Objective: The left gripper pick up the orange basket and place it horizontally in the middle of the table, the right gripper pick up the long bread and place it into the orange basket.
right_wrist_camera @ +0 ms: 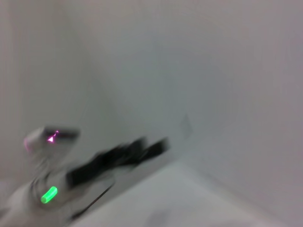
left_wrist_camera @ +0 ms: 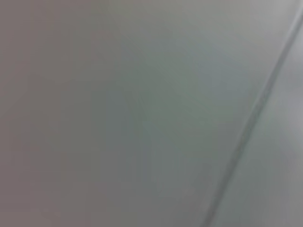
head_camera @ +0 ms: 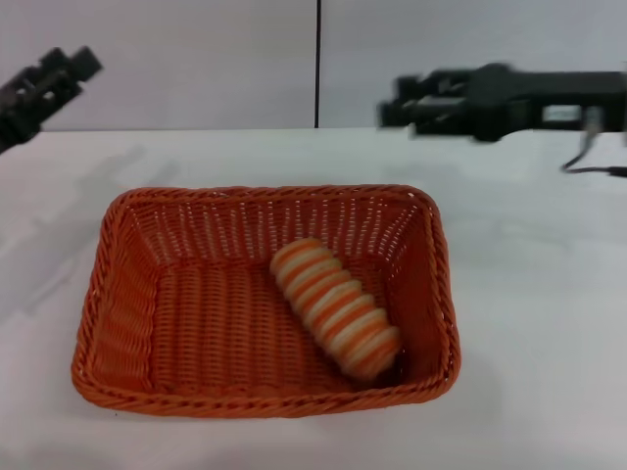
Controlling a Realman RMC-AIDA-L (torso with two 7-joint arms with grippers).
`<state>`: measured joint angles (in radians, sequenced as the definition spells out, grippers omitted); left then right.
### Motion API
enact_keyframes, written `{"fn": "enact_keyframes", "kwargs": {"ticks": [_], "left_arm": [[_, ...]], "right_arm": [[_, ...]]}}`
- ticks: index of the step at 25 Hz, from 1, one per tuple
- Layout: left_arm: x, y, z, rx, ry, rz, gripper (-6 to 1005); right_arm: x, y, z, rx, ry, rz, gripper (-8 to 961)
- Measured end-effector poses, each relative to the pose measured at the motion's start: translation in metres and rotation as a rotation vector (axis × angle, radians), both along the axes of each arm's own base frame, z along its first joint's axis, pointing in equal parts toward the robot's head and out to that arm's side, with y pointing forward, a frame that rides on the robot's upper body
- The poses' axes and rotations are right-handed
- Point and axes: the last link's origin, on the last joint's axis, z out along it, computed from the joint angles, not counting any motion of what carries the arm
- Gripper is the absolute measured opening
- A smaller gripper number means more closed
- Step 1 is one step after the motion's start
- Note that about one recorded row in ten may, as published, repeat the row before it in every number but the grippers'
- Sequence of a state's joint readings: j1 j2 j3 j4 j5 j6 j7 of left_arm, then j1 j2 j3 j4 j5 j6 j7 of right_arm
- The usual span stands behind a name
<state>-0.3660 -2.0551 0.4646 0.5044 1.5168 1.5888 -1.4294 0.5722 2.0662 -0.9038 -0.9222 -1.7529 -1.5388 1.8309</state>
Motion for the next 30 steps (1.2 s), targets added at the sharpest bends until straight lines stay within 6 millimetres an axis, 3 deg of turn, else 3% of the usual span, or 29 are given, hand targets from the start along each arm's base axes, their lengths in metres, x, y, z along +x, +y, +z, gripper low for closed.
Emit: {"fn": "enact_keyframes", "kwargs": {"ticks": [1,6,8,13,14,21,30], "left_arm": [[-0.005,-0.002,0.001,0.046,-0.015,0.022,781],[-0.022,-0.013,0.006,0.275,-0.037,0.089,781],[-0.027,-0.02,0.005,0.384,-0.016,0.109,780],[-0.033,-0.031,-0.002,0.604,0.071,0.182,778],[-0.034,-0.034,-0.005,0.667,0.107,0.209,778],[-0.033,-0.038,-0.014,0.82,0.275,0.269,778],[-0.032,-0.041,-0.016,0.861,0.312,0.29,777]], "right_arm": [[0.011,-0.001,0.006,0.05,0.019,-0.018,653],[0.079,-0.014,0.038,0.38,0.169,-0.142,653],[0.107,-0.028,0.052,0.565,0.217,-0.187,653],[0.154,-0.064,0.071,0.975,0.24,-0.266,653],[0.168,-0.077,0.076,1.13,0.232,-0.31,652],[0.192,-0.102,0.081,1.384,0.216,-0.437,652],[0.198,-0.108,0.082,1.419,0.228,-0.485,653]]}}
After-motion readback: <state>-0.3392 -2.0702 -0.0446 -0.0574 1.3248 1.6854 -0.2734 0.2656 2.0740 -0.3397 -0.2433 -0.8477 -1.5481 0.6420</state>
